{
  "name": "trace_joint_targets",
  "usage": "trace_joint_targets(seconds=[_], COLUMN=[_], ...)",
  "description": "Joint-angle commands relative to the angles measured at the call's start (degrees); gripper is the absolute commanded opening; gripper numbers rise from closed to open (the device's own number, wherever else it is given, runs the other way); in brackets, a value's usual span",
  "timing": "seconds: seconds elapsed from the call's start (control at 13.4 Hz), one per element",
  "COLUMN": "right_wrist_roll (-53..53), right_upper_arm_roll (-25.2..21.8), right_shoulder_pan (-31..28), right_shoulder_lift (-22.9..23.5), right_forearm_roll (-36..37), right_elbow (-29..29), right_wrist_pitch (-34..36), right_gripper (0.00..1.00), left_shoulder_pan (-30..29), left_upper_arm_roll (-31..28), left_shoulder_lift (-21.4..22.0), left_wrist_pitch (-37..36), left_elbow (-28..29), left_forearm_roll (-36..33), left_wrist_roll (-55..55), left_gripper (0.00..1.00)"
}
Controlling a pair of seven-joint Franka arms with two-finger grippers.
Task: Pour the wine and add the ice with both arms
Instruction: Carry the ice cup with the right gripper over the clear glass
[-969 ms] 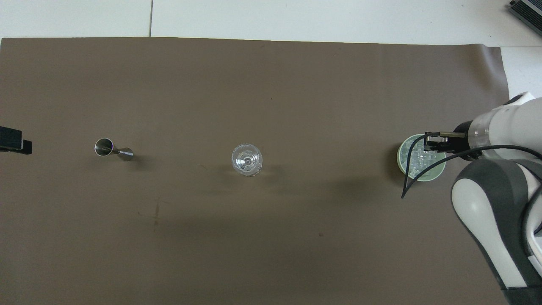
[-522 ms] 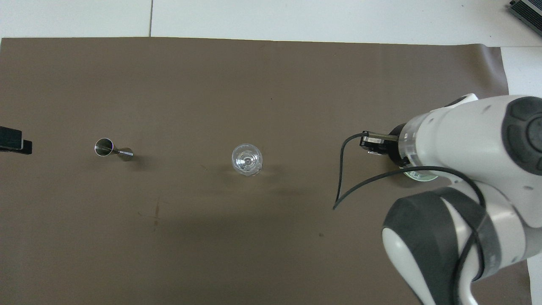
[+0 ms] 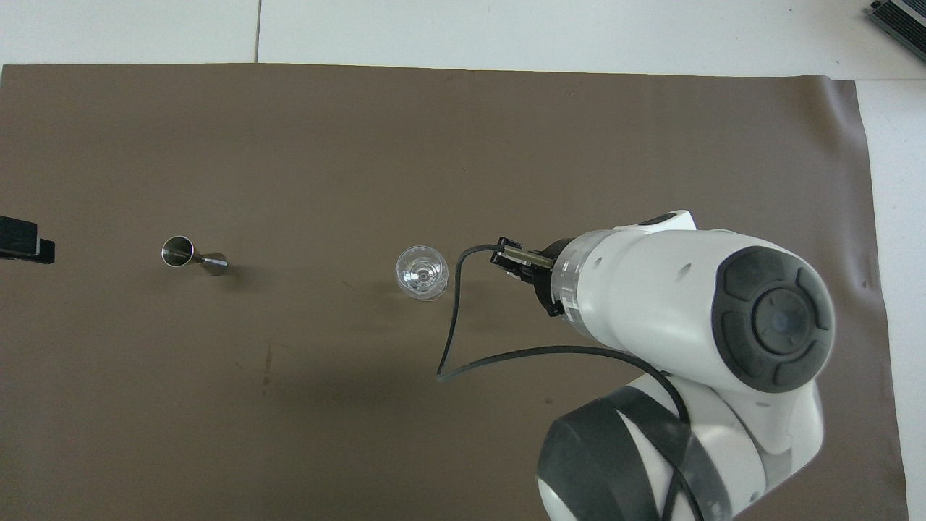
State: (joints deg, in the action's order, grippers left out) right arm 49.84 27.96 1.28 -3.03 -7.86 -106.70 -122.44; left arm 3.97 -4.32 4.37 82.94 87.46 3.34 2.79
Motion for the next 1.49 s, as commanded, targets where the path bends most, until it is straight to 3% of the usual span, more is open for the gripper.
trace_joint_targets(seconds=[0.0,0.22,0.6,1.42], right_wrist_roll=[3.68,8.68,10.89,10.72], right_upper_arm_roll=[-0.1,-0.1,-0.19,-0.28], right_shoulder_pan=[2.14,4.86,8.82,9.0], right_shoulder_lift=[2.76,5.74,9.79,12.87], right_forearm_roll=[-0.93,-0.66,0.39,1.01], right_elbow=[0.35,1.58,1.94,1.5], right_wrist_pitch=[-6.21,-12.11,-14.57,-17.04], right_gripper=[0.0,0.0,0.0,0.0], left_shoulder_pan=[-0.19,-0.19,-0.19,-0.19], left_upper_arm_roll=[0.28,0.28,0.28,0.28], left_shoulder_lift=[1.61,1.61,1.69,1.69], left_wrist_pitch=[0.12,0.12,0.12,0.12], left_elbow=[1.84,1.84,1.84,1.84], left_forearm_roll=[-1.14,-1.14,-1.14,-1.14], left_wrist_roll=[-0.16,-0.16,-0.16,-0.16], left_gripper=[1.0,1.0,1.0,1.0])
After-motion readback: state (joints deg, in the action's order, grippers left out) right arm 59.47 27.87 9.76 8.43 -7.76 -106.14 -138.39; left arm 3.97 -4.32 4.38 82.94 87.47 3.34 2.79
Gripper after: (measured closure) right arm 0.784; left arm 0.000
